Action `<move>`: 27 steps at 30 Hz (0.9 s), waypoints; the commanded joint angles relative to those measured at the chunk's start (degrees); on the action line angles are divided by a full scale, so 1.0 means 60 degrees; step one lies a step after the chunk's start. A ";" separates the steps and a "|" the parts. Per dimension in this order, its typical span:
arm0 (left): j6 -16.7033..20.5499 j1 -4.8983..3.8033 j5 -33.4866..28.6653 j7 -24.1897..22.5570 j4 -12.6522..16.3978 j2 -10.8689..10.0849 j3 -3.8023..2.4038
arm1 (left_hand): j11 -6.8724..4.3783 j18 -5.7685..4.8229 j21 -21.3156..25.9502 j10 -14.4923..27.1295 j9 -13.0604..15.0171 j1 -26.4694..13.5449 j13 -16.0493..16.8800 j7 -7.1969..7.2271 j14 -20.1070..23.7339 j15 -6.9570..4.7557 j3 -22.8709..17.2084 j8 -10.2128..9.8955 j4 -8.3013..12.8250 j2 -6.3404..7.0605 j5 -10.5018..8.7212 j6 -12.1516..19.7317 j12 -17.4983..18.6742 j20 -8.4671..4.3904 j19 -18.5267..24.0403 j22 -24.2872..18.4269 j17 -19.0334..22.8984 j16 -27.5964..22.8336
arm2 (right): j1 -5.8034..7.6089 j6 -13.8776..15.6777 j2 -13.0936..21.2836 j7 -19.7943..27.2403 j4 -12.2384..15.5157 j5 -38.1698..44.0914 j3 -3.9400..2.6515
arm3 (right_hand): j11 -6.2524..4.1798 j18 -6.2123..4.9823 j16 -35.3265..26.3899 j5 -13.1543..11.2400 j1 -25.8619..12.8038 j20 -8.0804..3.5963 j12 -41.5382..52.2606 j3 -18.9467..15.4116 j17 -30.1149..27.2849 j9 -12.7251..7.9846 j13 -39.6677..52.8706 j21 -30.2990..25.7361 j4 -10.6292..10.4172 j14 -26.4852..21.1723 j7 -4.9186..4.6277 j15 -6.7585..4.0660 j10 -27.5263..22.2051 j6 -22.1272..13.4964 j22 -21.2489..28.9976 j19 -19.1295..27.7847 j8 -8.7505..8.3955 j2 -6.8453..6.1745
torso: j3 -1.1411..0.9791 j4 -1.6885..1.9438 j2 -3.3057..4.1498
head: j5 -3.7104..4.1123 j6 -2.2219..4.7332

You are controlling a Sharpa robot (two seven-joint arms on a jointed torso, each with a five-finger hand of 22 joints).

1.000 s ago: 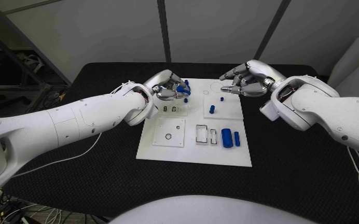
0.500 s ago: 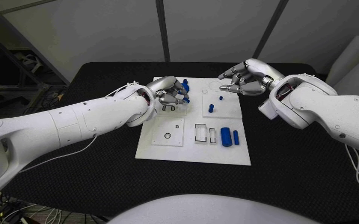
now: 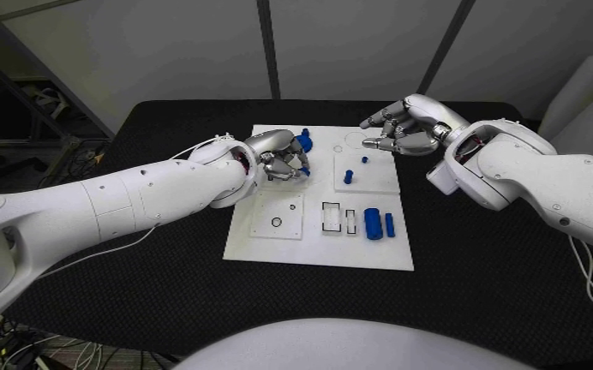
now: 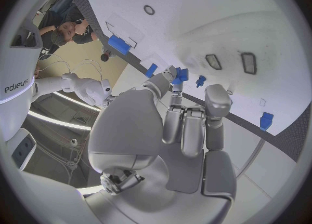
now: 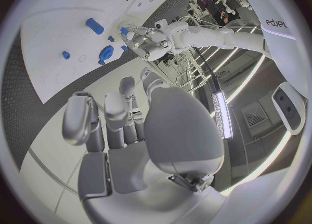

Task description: Assemble the parts on the task board

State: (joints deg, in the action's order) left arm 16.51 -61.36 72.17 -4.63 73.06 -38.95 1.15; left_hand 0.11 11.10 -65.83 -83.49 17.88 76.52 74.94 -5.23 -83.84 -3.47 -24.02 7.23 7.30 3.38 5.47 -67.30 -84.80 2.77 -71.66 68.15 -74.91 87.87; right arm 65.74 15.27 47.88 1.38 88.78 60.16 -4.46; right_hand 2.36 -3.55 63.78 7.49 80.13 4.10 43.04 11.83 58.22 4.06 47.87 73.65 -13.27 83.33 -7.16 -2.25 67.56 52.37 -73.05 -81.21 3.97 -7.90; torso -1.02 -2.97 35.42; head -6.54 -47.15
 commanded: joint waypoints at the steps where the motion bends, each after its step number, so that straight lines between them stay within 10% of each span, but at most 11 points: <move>1: -0.0084 -0.0011 0.0397 0.0301 -0.0004 0.0017 -0.0004 | -0.0081 -0.0735 -0.0059 -0.0589 0.0585 -0.0106 0.1938 0.0237 -0.0878 -0.0038 0.0007 0.0082 0.0052 0.0010 -0.0030 -0.0473 -0.0061 0.0000 -0.0053 0.0021 -0.1989 0.0067 | 0.0018 0.0034 -0.0008 0.0038 0.0004 0.0018 -0.0005 | -0.0031 -0.0095 -0.0015 0.0053 -0.0019 -0.0023 0.0029 0.0035 0.0009 -0.0004 0.0013 -0.0031 0.0002 0.0069 -0.0005 -0.0013 0.0063 0.0080 -0.0009 -0.0054 -0.0020 0.0088 | 0.0000 -0.0008 0.0007 | -0.0006 -0.0021; 27: -0.0404 -0.0013 -0.0171 -0.0185 -0.0018 -0.0127 0.0001 | -0.0102 -0.0722 -0.0041 -0.0597 0.0499 -0.0230 0.1975 0.0281 -0.0865 -0.0048 0.0058 0.0005 0.0098 -0.0060 -0.0452 -0.0541 -0.0114 -0.0005 -0.0003 0.0037 -0.1956 0.0057 | 0.0018 0.0042 0.0002 0.0024 0.0003 0.0018 -0.0005 | -0.0030 -0.0094 -0.0009 0.0051 -0.0023 -0.0024 0.0036 0.0037 0.0019 -0.0004 0.0016 -0.0029 0.0001 0.0072 -0.0006 -0.0013 0.0066 0.0082 -0.0012 -0.0056 -0.0020 0.0090 | 0.0002 -0.0003 0.0000 | -0.0049 -0.0152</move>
State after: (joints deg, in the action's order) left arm 15.83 -61.36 71.89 -5.08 72.94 -39.70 1.18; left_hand -0.41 11.09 -66.26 -84.00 17.87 75.66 74.92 -5.32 -83.85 -3.44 -23.88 7.11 7.78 3.17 2.99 -67.39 -85.43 2.78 -71.66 68.42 -74.91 88.10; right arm 65.74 15.27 47.91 1.30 88.75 60.19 -4.45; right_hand 2.36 -3.55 63.78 7.49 80.13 4.10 43.04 11.82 58.27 4.07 47.87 73.65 -13.26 83.33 -7.16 -2.25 67.56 52.37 -73.03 -81.21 3.97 -7.90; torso -1.03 -2.96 35.41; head -6.77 -47.99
